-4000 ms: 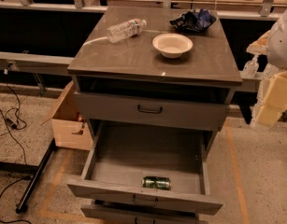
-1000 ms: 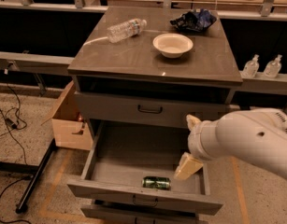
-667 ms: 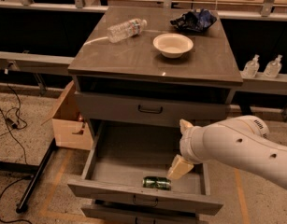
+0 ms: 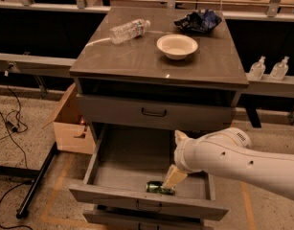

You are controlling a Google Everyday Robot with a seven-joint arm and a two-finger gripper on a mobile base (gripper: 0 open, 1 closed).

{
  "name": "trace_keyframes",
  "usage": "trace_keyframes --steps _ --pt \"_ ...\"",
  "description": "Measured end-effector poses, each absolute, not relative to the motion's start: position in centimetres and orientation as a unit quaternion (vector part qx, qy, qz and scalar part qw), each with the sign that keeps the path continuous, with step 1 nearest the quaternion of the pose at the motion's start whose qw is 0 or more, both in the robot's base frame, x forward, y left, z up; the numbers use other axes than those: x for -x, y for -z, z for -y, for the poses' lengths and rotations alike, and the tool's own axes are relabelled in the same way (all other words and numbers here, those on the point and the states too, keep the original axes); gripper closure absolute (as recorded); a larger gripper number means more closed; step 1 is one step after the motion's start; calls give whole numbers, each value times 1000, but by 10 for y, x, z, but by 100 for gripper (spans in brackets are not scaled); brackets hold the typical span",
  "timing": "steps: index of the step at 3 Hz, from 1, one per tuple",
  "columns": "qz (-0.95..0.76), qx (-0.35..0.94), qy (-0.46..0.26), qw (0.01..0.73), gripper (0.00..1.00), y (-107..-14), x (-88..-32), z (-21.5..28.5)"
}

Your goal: Pick green can from middle drawer and place on counter

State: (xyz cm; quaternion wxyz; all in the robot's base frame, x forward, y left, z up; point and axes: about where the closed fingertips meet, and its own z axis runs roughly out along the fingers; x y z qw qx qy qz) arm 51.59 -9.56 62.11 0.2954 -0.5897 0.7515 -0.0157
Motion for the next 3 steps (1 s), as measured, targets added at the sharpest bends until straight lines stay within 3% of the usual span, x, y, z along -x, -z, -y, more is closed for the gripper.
trace_keyframes --steps 3 --pt "-721 619 4 310 0 -557 -533 64"
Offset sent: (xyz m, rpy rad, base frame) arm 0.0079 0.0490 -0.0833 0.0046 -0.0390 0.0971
